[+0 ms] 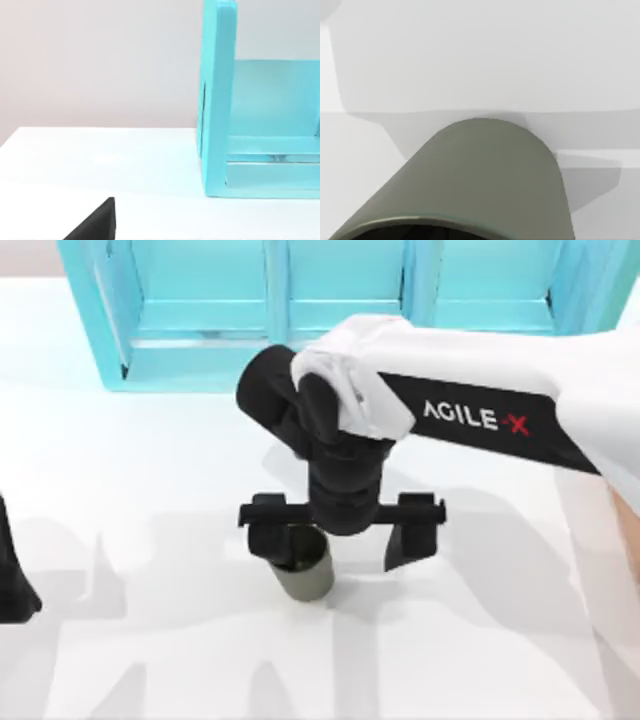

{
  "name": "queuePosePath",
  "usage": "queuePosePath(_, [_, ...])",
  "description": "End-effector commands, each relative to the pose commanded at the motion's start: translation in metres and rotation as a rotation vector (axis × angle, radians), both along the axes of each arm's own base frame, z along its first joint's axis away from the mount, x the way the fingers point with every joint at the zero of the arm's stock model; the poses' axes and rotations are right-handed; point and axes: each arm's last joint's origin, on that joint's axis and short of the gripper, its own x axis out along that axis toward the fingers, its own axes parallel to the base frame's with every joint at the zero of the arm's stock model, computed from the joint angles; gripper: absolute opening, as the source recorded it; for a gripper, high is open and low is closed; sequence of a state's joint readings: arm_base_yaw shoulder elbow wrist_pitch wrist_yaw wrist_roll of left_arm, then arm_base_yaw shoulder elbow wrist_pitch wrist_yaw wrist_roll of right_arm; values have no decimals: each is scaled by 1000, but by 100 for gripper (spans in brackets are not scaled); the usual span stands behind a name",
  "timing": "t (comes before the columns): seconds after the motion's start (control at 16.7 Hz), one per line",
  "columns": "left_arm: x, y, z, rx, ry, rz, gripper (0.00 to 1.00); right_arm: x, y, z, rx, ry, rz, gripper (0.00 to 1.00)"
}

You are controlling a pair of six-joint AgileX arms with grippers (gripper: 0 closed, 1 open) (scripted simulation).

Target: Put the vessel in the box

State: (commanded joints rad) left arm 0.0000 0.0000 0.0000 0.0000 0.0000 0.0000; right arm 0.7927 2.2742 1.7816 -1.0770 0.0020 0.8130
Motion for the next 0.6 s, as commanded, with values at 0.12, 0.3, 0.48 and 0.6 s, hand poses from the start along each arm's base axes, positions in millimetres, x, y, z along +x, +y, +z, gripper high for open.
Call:
queuePosePath(0.12, [0, 0, 0, 0, 0, 0, 100, 0, 0, 0, 0, 0, 0, 62])
queuePosePath(0.3, [0, 0, 0, 0, 0, 0, 100, 0, 0, 0, 0, 0, 0, 40])
queuePosePath(0.48, [0, 0, 0, 0, 0, 0, 100, 0, 0, 0, 0, 0, 0, 17])
queuePosePath(0.6, [0, 0, 0, 0, 0, 0, 100, 0, 0, 0, 0, 0, 0, 2])
